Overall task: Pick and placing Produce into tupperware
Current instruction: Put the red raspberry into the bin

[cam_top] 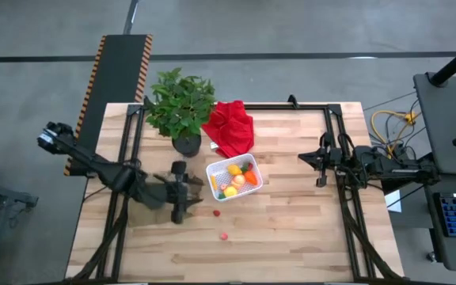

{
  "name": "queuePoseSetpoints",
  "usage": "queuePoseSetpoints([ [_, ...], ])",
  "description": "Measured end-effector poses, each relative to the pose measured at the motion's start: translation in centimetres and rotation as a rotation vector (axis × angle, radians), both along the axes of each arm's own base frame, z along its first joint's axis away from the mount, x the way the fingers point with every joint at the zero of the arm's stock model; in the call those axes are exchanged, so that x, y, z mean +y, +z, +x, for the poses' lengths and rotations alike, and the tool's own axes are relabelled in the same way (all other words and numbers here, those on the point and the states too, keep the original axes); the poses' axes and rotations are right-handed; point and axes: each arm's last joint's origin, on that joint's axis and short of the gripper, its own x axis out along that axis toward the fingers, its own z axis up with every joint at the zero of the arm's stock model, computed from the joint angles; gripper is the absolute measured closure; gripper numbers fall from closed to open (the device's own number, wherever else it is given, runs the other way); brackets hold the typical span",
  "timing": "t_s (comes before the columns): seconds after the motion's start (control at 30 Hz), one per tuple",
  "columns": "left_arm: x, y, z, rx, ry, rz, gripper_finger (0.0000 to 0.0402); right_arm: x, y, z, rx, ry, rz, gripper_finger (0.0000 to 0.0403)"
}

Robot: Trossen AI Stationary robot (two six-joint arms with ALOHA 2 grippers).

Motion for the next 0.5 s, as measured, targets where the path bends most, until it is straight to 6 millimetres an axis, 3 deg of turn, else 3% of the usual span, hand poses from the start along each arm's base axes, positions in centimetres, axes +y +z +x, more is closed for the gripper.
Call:
queuePoseSetpoints([
  [0.2,-2.3,-0.5,1.2,0.066,0.05,-0.055,0.0197,0.0,0.1,0.0,-0.002,0.0,-0.004,0.0394],
  [0.5,-4.1,-4.8,3.8,0.209,0.059,-0.023,0.0197,0.0,0.1,0.0,-0.003,0.0,0.0,0.0394],
])
